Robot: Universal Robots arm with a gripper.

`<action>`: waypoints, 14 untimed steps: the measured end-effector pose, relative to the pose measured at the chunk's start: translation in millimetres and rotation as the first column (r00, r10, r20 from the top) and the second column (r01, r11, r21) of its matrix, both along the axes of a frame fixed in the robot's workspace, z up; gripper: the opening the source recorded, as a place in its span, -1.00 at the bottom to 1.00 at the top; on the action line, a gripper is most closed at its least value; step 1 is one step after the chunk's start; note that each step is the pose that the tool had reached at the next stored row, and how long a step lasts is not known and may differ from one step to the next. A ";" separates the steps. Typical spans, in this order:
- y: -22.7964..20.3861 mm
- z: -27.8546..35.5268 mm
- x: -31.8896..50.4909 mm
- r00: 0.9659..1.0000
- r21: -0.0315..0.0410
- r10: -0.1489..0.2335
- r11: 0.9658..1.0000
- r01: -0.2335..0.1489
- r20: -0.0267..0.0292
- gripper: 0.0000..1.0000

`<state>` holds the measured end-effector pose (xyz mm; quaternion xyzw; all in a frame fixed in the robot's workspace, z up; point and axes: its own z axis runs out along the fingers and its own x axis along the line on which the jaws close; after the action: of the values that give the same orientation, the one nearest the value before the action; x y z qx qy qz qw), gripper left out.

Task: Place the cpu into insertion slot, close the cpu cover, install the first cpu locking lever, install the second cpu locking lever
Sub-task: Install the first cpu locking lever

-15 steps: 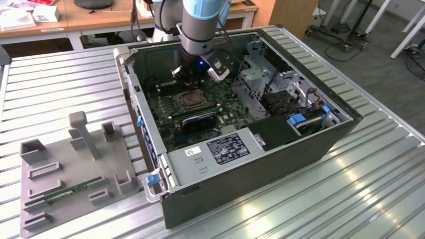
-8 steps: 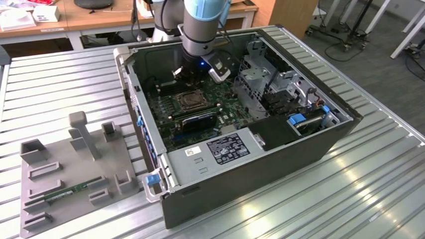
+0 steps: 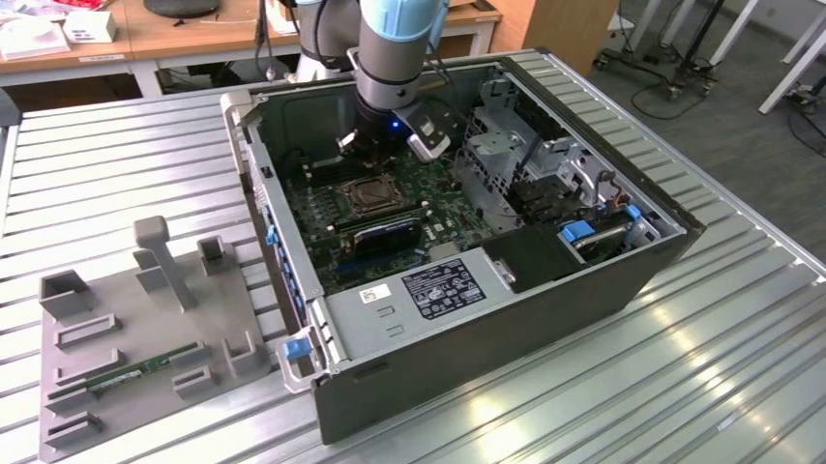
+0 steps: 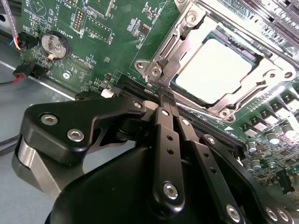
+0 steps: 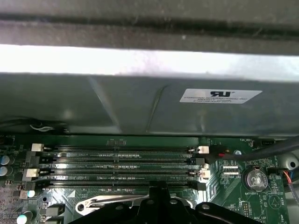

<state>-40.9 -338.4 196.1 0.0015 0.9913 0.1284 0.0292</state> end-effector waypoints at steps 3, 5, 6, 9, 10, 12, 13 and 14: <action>0.0 0.0 0.0 1.000 0.000 0.000 1.000 0.000 0.000 -0.79; -0.1 0.0 0.0 1.000 0.000 0.000 1.000 0.000 0.000 -0.79; -0.1 0.0 0.0 1.000 0.000 0.000 1.000 0.000 0.000 -0.79; 0.0 0.0 0.0 1.000 0.000 0.000 1.000 0.000 0.000 -0.79; -0.1 0.4 0.0 1.000 0.000 0.000 1.000 0.000 0.000 -0.79; -0.1 1.4 0.0 1.000 0.000 0.000 1.000 0.000 0.000 -0.79; 0.0 2.0 0.0 1.000 0.000 0.000 1.000 0.000 0.000 -0.79; 0.0 2.9 0.0 1.000 0.000 0.000 1.000 0.000 0.000 -0.79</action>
<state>-40.9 -338.5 199.0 0.0014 0.9913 0.1284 0.0293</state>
